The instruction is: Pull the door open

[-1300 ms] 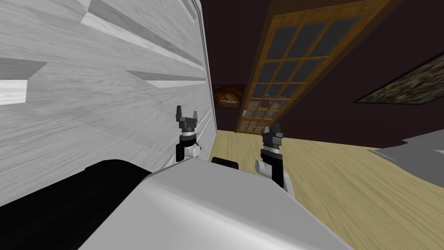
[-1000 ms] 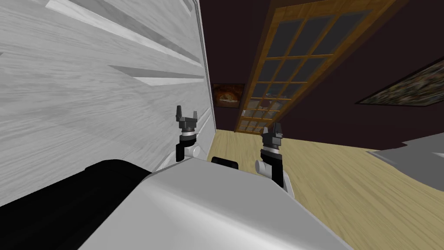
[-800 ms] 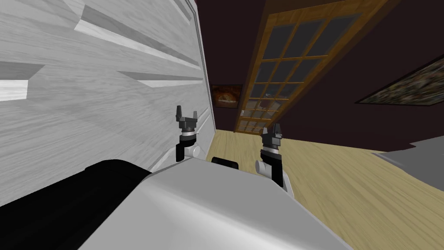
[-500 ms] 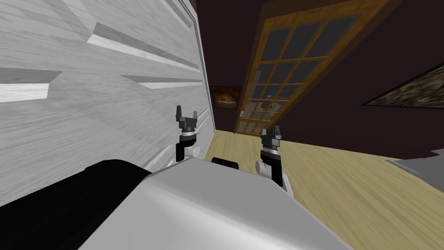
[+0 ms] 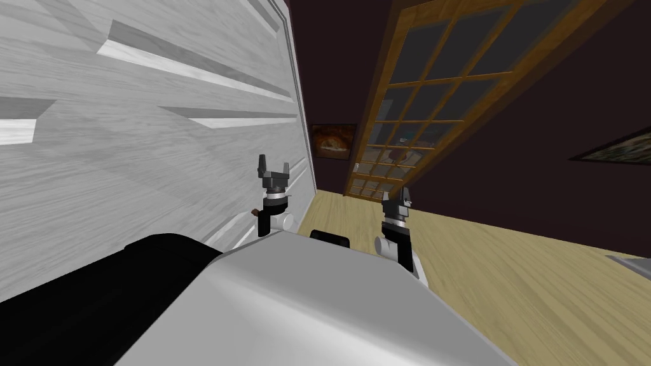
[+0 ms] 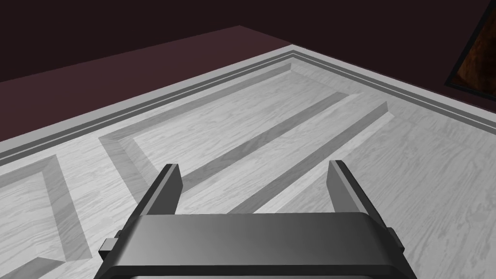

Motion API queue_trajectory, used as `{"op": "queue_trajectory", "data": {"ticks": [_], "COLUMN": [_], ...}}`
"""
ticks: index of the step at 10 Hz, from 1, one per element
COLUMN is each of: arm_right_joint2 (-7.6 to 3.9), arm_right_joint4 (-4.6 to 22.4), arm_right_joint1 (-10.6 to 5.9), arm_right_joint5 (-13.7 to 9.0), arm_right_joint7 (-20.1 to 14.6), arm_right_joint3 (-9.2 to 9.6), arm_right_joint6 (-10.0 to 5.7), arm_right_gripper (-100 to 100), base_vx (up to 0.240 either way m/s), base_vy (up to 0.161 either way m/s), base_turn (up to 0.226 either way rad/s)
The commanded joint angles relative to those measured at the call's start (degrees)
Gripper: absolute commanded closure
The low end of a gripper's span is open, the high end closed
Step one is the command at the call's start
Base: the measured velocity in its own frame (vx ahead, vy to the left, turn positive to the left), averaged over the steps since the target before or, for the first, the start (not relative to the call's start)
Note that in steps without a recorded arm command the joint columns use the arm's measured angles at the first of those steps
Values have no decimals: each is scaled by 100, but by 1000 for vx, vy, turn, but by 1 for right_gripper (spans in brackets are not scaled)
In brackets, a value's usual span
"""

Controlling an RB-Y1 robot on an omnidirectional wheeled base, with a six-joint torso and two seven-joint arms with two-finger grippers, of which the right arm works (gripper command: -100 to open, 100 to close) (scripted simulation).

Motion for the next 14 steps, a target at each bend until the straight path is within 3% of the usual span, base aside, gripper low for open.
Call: {"op": "queue_trajectory", "data": {"ticks": [1, 14], "arm_right_joint2": [-41, -230], "arm_right_joint4": [206, 1617], "arm_right_joint1": [-22, -167], "arm_right_joint5": [-115, -983], "arm_right_joint7": [-198, -1627], "arm_right_joint3": [-40, -350], "arm_right_joint6": [-104, -720], "arm_right_gripper": [-100, -100], "base_vx": [78, 84], "base_vy": [-91, -66], "base_turn": [150, 139]}}
